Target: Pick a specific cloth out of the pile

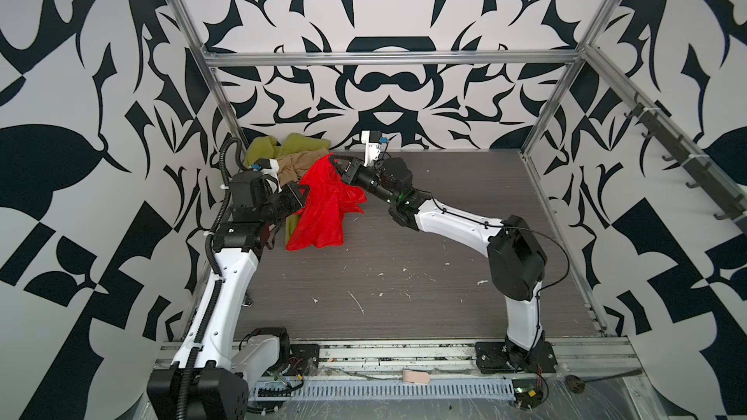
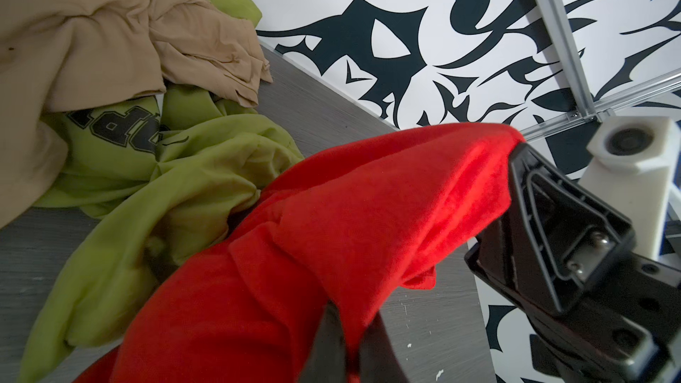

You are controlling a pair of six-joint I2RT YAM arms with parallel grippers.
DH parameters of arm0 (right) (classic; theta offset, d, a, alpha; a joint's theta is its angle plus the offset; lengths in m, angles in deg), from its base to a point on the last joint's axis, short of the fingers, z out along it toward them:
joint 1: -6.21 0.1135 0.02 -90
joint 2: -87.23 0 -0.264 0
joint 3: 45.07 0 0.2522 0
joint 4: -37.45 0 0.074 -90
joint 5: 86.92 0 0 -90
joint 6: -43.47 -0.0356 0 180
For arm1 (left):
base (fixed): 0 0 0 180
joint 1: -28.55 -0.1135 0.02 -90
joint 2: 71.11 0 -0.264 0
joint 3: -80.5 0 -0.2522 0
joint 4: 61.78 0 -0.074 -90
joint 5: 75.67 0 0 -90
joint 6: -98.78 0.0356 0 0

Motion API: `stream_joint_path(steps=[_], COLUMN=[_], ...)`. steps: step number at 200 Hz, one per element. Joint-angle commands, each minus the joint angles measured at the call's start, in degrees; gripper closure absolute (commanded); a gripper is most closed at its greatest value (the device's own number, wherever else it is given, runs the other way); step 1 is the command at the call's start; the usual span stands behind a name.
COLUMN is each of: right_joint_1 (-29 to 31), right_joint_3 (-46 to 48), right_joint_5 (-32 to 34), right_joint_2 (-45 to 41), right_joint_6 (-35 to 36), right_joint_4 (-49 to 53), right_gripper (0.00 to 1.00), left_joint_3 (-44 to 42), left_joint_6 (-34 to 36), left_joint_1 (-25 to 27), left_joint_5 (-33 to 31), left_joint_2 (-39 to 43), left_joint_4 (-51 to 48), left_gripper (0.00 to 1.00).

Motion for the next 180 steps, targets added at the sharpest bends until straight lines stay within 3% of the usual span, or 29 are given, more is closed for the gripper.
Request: stream_joint_path(steps=[1,180], right_joint_1=[0.1,-1.0], right_joint_3=[0.0,5.9], right_joint_5=[0.6,2.8], right_joint_2=[-3.5,-10.2], right_joint_6=[1.0,4.1], right_joint_4=[-4.0,-3.4], right_gripper=[1.00,1.00], left_joint_3=[2.6,8.6], left_joint_6=[-0.7,-1.4], left_joint_1=[0.3,6.8], left_joint_5=[1.1,-0.3], left_joint_2=[1.3,-4.8], left_joint_4=[0.5,3.0], left_gripper=[0.98,0.99])
